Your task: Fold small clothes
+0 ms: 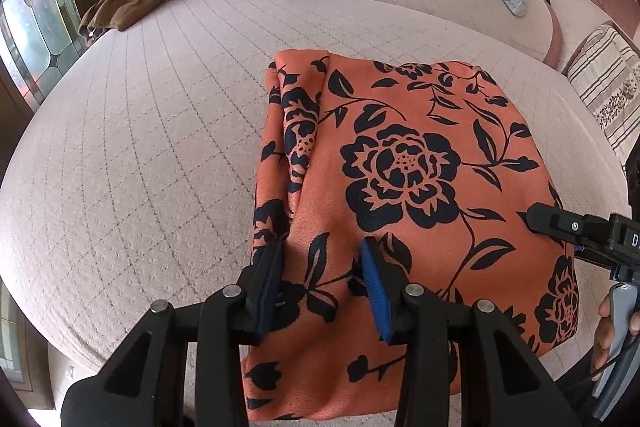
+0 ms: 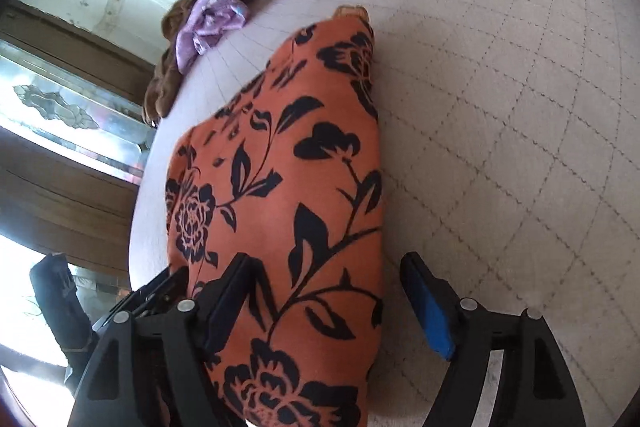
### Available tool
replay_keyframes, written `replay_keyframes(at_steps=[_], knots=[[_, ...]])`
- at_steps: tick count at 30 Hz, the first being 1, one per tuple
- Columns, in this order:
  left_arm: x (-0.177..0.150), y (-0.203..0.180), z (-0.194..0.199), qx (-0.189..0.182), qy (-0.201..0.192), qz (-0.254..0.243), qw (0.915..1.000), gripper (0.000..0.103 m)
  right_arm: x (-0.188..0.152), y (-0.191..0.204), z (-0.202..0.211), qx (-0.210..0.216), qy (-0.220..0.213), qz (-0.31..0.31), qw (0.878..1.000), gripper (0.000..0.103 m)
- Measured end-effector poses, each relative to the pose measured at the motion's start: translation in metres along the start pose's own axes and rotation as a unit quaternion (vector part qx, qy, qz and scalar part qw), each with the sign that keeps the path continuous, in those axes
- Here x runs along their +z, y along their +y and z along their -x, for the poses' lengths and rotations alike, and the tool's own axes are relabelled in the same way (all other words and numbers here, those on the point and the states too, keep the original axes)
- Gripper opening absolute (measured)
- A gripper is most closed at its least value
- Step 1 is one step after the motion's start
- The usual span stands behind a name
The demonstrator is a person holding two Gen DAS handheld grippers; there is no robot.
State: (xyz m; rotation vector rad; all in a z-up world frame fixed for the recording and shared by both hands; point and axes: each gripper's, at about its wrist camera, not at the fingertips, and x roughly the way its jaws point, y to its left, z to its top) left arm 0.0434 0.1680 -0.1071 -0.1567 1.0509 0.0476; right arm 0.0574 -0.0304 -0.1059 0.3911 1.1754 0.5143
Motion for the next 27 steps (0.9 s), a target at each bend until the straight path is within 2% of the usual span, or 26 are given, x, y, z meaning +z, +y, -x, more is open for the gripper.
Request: replay_keyframes(at_steps=[1,2,4,7,9,10,13,16,17,18,19,23,25,26,27], knots=[[0.0,0.0,0.0,0.0,0.0,0.0,1.0,0.042,0.0,0.002,0.0,-0.002,0.002,0.007,1.0,0.072],[0.0,0.001,0.0,-0.001,-0.001,0.001,1.0,0.042,0.001,0.005,0.001,-0.001,0.002,0.018,1.0,0.051],[0.0,0.001,0.0,-0.004,-0.002,0.0,1.0,0.042,0.001,0.013,0.008,-0.005,-0.005,0.035,0.999,0.049],[-0.001,0.002,0.0,-0.008,-0.005,0.0,1.0,0.042,-0.002,0.015,0.014,-0.011,-0.015,0.034,0.999,0.052],[0.0,0.002,-0.001,-0.009,-0.005,0.0,0.9999,0.042,-0.005,0.006,0.007,-0.01,-0.008,0.009,1.0,0.069],[0.0,0.003,0.0,-0.01,-0.005,0.0,0.9999,0.042,-0.006,-0.001,0.004,0.001,0.002,-0.017,1.0,0.072],[-0.001,0.004,0.001,-0.016,-0.008,0.002,0.9998,0.042,-0.009,0.001,0.02,0.026,-0.021,-0.024,0.999,0.072],[-0.002,0.005,0.0,-0.016,-0.012,0.003,0.9998,0.042,-0.015,0.008,0.027,0.024,-0.035,-0.004,0.999,0.076],[-0.002,0.005,0.0,-0.018,-0.011,0.004,0.9998,0.042,-0.017,0.009,0.021,0.016,-0.021,0.009,1.0,0.072],[-0.003,0.007,0.0,-0.022,-0.011,0.005,0.9997,0.042,-0.02,0.009,0.01,0.004,0.001,0.023,1.0,0.061],[-0.003,0.009,0.001,-0.027,-0.011,0.005,0.9996,0.042,-0.024,0.008,0.002,0.0,0.012,0.029,1.0,0.055],[-0.006,0.014,0.019,-0.041,-0.021,0.018,0.9988,0.042,-0.027,0.018,0.007,-0.021,-0.005,0.035,0.999,0.055],[-0.012,0.013,0.036,-0.051,-0.047,0.012,0.9975,0.042,-0.03,0.021,0.015,-0.024,-0.013,0.028,0.999,0.06],[-0.015,0.013,0.041,-0.052,-0.055,0.012,0.9971,0.043,-0.03,0.02,0.019,-0.024,-0.017,0.019,0.999,0.069],[-0.019,0.013,0.04,-0.045,-0.057,0.01,0.9973,0.048,-0.032,0.017,0.025,-0.016,-0.024,0.01,1.0,0.074]])
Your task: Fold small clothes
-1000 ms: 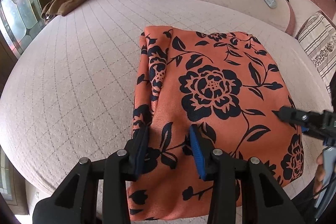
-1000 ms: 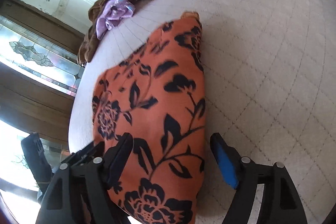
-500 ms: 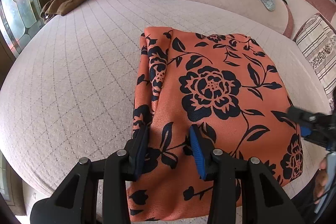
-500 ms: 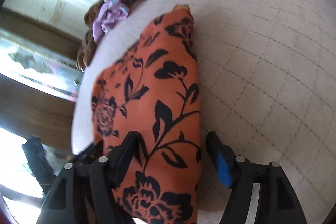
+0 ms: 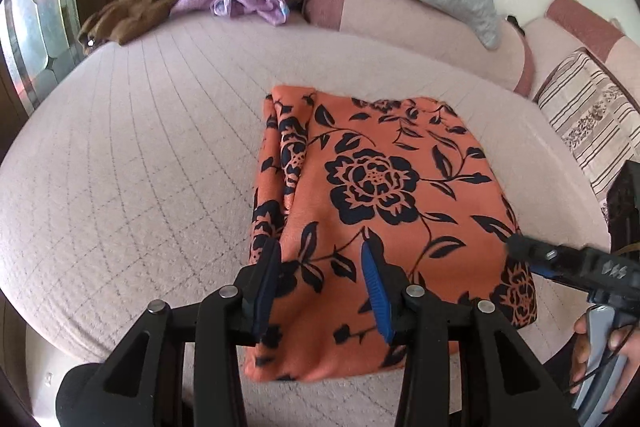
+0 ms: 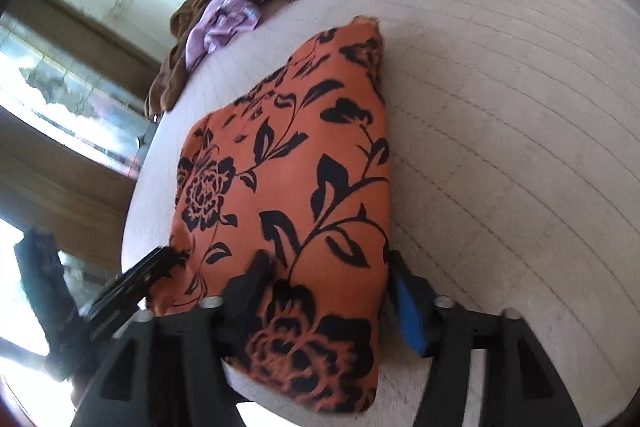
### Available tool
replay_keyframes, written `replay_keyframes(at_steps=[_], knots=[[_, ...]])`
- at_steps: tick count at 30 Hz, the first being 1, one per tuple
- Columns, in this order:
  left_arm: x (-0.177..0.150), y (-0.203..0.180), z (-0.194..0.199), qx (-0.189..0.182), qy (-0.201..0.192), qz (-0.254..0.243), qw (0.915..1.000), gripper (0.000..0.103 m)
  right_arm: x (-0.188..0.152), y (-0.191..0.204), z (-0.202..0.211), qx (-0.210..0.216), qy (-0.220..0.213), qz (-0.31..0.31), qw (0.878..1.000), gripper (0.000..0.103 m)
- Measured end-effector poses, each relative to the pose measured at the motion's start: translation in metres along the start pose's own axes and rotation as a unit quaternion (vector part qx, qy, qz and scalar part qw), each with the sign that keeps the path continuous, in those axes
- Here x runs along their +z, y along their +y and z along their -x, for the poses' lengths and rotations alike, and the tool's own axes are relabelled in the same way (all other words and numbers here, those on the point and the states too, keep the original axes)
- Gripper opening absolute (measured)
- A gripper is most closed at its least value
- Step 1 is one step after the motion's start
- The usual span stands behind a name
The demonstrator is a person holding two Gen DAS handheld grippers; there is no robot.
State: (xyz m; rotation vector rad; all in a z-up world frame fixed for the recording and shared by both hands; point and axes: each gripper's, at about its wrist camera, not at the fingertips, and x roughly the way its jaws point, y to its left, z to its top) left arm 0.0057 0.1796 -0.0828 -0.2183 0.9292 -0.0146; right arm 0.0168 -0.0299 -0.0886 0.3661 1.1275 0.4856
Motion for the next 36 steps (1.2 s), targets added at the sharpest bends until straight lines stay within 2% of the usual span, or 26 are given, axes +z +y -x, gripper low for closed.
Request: replay_keyframes(at_steps=[1,3,4,5,7,9,11,12,13,14,15,17,20,23,28,30,34,36], knots=[[-0.004,0.0,-0.008,0.014,0.015,-0.007,0.9998,0.049,-0.002,-0.002,0.006,0.008,-0.011,-0.007,1.0,0.08],[-0.009,0.0,-0.027,0.033,0.047,-0.014,0.9983,0.05,-0.007,-0.007,0.015,0.015,-0.03,-0.013,0.999,0.082],[-0.009,-0.001,-0.026,0.036,0.038,-0.017,0.9985,0.051,-0.009,-0.008,0.011,0.017,-0.021,-0.009,1.0,0.082],[-0.009,-0.003,-0.024,0.04,0.037,-0.019,0.9983,0.05,-0.012,-0.007,0.004,0.016,-0.001,-0.001,1.0,0.077],[-0.006,-0.007,-0.019,0.035,0.04,-0.015,0.9985,0.05,-0.017,-0.002,-0.008,0.009,0.025,0.033,0.999,0.05],[-0.003,-0.008,-0.014,0.034,0.037,-0.012,0.9986,0.05,-0.019,0.003,-0.005,0.002,0.015,0.042,0.999,0.048],[-0.001,-0.007,-0.003,0.022,0.018,0.003,0.9996,0.05,-0.019,0.004,0.0,0.003,0.011,0.033,0.999,0.048],[-0.002,-0.007,-0.001,0.018,0.012,0.007,0.9997,0.052,-0.019,0.004,0.002,0.005,0.008,0.029,1.0,0.049],[-0.002,-0.006,-0.002,0.02,0.011,0.01,0.9997,0.057,-0.019,0.003,0.003,0.008,0.007,0.025,1.0,0.055],[-0.002,-0.007,-0.006,0.027,0.018,0.008,0.9994,0.057,-0.02,0.0,0.003,0.008,0.008,0.018,1.0,0.073],[-0.005,-0.006,-0.013,0.038,0.033,0.002,0.9987,0.057,-0.021,-0.005,0.0,0.007,0.012,0.009,1.0,0.079],[-0.011,-0.001,-0.027,0.041,0.059,-0.003,0.9974,0.058,-0.023,-0.011,0.0,0.017,0.007,-0.003,1.0,0.078],[-0.011,0.002,-0.018,0.029,0.046,0.014,0.9984,0.058,-0.023,-0.01,0.004,0.017,0.007,-0.003,1.0,0.078],[-0.01,0.001,-0.007,0.026,0.024,0.008,0.9993,0.058,-0.021,-0.016,0.013,0.017,-0.005,-0.013,1.0,0.078],[-0.013,0.006,-0.029,0.039,0.057,0.008,0.9975,0.059,-0.018,-0.025,0.027,0.02,-0.02,-0.032,0.999,0.078],[-0.012,0.007,-0.022,0.035,0.053,0.017,0.9979,0.059,-0.019,-0.029,0.035,0.024,-0.025,-0.033,0.999,0.078],[-0.006,0.014,0.004,0.014,0.014,0.032,0.9993,0.059,-0.017,-0.031,0.04,0.027,-0.024,-0.031,0.999,0.078],[-0.003,0.018,0.004,0.009,0.012,0.038,0.9992,0.059,-0.013,-0.034,0.04,0.028,-0.021,-0.035,0.999,0.078]])
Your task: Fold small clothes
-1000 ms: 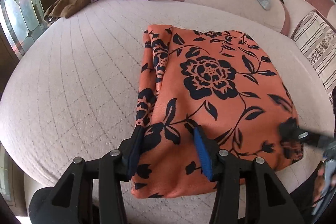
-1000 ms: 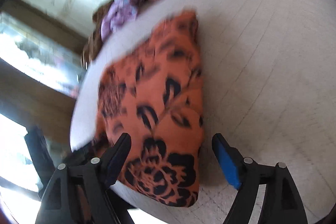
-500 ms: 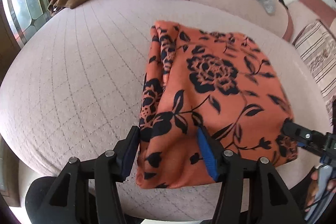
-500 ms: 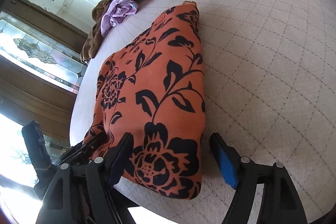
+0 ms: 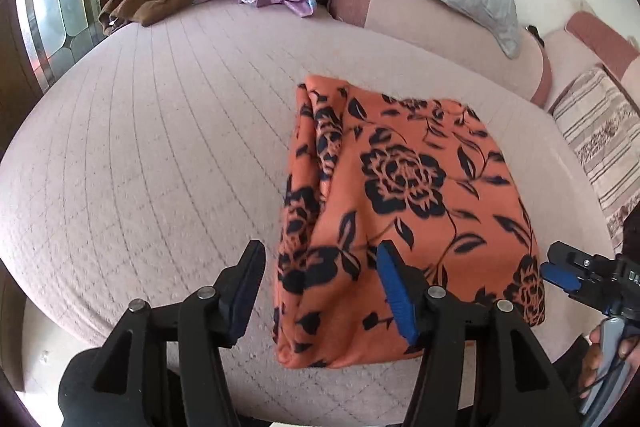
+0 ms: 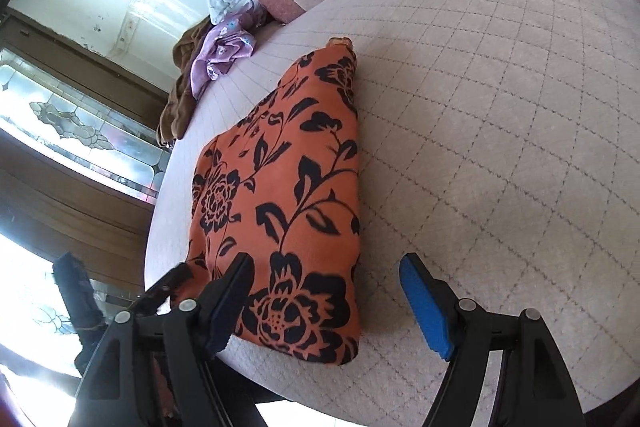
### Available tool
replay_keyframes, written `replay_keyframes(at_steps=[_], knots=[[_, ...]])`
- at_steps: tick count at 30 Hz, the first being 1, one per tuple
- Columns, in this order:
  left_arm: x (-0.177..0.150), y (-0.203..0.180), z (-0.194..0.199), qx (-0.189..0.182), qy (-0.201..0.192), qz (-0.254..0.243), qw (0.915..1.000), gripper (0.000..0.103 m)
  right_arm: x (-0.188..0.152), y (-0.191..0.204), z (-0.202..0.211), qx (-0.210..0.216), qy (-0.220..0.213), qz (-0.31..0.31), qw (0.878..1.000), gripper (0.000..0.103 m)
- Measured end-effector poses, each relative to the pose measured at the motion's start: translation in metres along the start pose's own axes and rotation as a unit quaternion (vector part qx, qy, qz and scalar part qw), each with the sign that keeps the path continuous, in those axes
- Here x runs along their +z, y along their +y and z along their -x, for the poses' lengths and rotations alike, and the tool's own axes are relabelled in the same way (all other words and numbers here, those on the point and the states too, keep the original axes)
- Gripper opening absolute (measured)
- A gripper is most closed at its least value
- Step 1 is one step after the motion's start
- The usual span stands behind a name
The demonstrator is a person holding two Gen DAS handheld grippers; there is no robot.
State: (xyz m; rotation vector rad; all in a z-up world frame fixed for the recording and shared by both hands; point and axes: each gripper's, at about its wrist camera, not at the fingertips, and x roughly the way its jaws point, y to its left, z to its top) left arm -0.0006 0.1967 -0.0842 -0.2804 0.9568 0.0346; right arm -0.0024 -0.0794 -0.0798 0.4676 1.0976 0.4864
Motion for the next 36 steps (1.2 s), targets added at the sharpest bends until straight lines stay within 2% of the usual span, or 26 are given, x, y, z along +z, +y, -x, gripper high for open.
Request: replay_keyframes(at_steps=[3,9,11,24,29,31,32,34,35,36], knots=[[0.005,0.004,-0.008,0.013,0.015,-0.011,0.9997,0.059,0.012,0.001,-0.004,-0.003,0.0,-0.005,1.0,0.078],[0.013,0.002,-0.009,0.022,0.013,-0.013,0.9996,0.06,0.025,0.003,-0.012,-0.007,0.001,-0.005,1.0,0.078],[0.015,0.001,-0.01,0.021,0.013,-0.015,0.9996,0.064,0.028,0.003,-0.018,-0.015,0.01,-0.003,1.0,0.078],[0.032,0.008,-0.02,0.015,0.019,-0.007,0.9997,0.065,0.048,0.018,-0.042,-0.009,0.026,0.006,1.0,0.081],[0.037,0.011,-0.016,-0.011,0.013,0.004,0.9998,0.068,0.056,0.015,-0.05,-0.011,0.027,0.002,1.0,0.081],[0.039,0.012,-0.018,-0.023,0.009,0.006,0.9997,0.08,0.06,0.015,-0.053,-0.007,0.027,0.002,1.0,0.081],[0.039,0.014,-0.023,-0.03,0.011,0.008,0.9995,0.082,0.063,0.017,-0.056,-0.005,0.029,0.002,1.0,0.081],[0.037,0.022,-0.046,-0.047,0.041,0.018,0.9979,0.082,0.066,0.017,-0.066,-0.001,0.038,0.005,0.999,0.081],[0.034,0.025,-0.057,-0.049,0.064,0.027,0.9964,0.082,0.066,0.016,-0.074,0.006,0.049,0.003,0.999,0.081],[0.031,0.029,-0.064,-0.057,0.071,0.041,0.995,0.082,0.066,0.014,-0.085,0.012,0.069,-0.003,0.998,0.081]])
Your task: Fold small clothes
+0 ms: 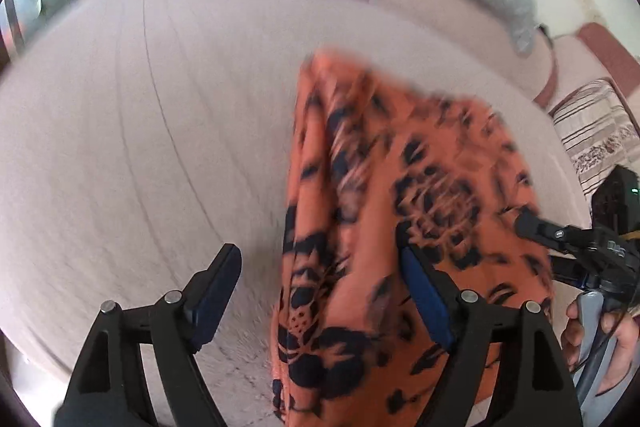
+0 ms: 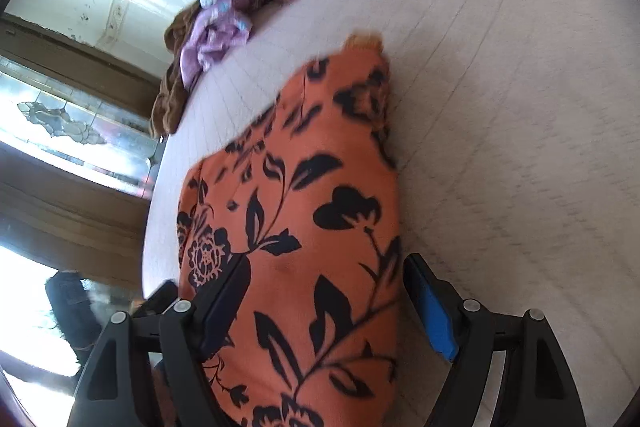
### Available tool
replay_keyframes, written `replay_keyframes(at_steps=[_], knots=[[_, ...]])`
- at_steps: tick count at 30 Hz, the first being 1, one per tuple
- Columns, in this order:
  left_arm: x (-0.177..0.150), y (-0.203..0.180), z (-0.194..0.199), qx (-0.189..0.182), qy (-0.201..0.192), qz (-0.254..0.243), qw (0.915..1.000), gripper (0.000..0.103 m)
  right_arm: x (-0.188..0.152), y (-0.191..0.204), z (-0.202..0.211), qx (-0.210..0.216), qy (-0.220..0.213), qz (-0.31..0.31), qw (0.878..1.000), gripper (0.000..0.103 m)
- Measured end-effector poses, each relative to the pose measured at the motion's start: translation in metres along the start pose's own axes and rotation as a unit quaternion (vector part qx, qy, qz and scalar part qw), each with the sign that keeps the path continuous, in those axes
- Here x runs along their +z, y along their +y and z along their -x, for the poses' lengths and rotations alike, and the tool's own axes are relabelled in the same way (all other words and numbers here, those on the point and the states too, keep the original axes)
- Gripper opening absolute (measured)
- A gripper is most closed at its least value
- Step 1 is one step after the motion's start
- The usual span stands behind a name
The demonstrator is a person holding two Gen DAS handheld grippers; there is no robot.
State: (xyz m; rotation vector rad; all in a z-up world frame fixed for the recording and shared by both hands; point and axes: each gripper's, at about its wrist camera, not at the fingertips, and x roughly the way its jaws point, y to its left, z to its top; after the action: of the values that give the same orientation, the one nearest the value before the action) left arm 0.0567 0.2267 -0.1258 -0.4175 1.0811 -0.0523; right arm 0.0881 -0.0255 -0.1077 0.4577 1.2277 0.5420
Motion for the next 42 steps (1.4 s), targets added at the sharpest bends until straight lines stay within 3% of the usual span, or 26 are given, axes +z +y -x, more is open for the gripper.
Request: replay_keyframes(at_steps=[2,3,4,8,11,13,17,19,21,22,23,24,25,26,28,30,33,36,38,40,41,42], knots=[[-0.002,0.001,0.002,-0.014,-0.016,-0.007,0.9998,0.074,-0.001,0.006,-0.007,0.002,0.005,0.018,1.0,0.079],[-0.003,0.001,0.002,-0.032,-0.012,-0.008,0.9994,0.05,-0.004,0.016,-0.008,-0.013,0.003,0.05,0.999,0.075],[-0.003,0.002,0.001,-0.059,-0.001,0.002,0.9983,0.041,-0.005,0.021,-0.01,-0.029,0.004,0.066,0.997,0.066],[-0.005,-0.004,0.008,-0.042,-0.009,-0.009,0.999,0.032,-0.005,0.027,-0.008,-0.044,0.006,0.088,0.995,0.044],[-0.004,-0.013,0.023,-0.038,-0.028,-0.019,0.9987,0.027,-0.003,0.043,0.006,-0.058,-0.002,0.126,0.99,0.038],[0.0,-0.027,0.033,-0.055,-0.04,-0.024,0.9974,0.026,0.002,0.052,0.024,-0.063,-0.022,0.15,0.986,0.037],[0.007,-0.065,0.049,-0.09,-0.082,-0.054,0.9911,0.025,0.021,0.052,0.076,-0.072,-0.078,0.158,0.982,0.037],[0.01,-0.08,0.045,-0.098,-0.082,-0.066,0.9896,0.027,0.032,0.037,0.104,-0.078,-0.11,0.15,0.979,0.037],[0.009,-0.088,0.025,-0.086,-0.075,-0.078,0.9904,0.038,0.044,0.01,0.121,-0.075,-0.123,0.119,0.982,0.038],[0.007,-0.092,0.007,-0.062,-0.059,-0.085,0.9927,0.047,0.048,-0.005,0.124,-0.07,-0.128,0.101,0.984,0.047],[0.005,-0.092,-0.005,-0.036,-0.037,-0.086,0.995,0.047,0.053,-0.025,0.124,-0.073,-0.138,0.081,0.984,0.064],[0.001,-0.089,-0.016,-0.017,-0.007,-0.082,0.9965,0.047,0.055,-0.049,0.121,-0.107,-0.152,0.063,0.981,0.071],[-0.005,-0.082,-0.017,-0.021,0.007,-0.075,0.9969,0.047,0.054,-0.065,0.119,-0.15,-0.162,0.044,0.974,0.072],[-0.012,-0.07,-0.01,-0.032,-0.003,-0.067,0.9973,0.047,0.049,-0.083,0.119,-0.186,-0.161,0.014,0.969,0.072],[-0.027,-0.049,0.011,-0.016,-0.036,-0.068,0.9969,0.048,0.03,-0.102,0.129,-0.165,-0.17,-0.025,0.971,0.072],[-0.037,-0.038,0.027,-0.007,-0.044,-0.074,0.9963,0.049,0.011,-0.093,0.141,-0.166,-0.19,-0.004,0.967,0.072],[-0.047,-0.026,0.044,0.005,-0.043,-0.076,0.9962,0.054,-0.009,-0.06,0.152,-0.124,-0.204,0.042,0.97,0.072],[-0.048,-0.015,0.061,0.023,-0.053,-0.083,0.9949,0.056,-0.023,-0.028,0.146,-0.095,-0.199,0.097,0.971,0.083],[-0.047,-0.009,0.07,0.031,-0.054,-0.086,0.9943,0.059,-0.023,-0.021,0.12,-0.117,-0.174,0.122,0.97,0.09],[-0.045,-0.007,0.075,0.035,-0.054,-0.089,0.9939,0.063,-0.02,-0.037,0.083,-0.162,-0.089,0.106,0.977,0.09],[-0.045,-0.006,0.078,0.038,-0.056,-0.091,0.9935,0.064,-0.021,-0.039,0.077,-0.178,-0.081,0.105,0.975,0.09],[-0.045,-0.004,0.08,0.038,-0.06,-0.092,0.9932,0.066,-0.025,-0.031,0.085,-0.181,-0.102,0.117,0.971,0.09]])
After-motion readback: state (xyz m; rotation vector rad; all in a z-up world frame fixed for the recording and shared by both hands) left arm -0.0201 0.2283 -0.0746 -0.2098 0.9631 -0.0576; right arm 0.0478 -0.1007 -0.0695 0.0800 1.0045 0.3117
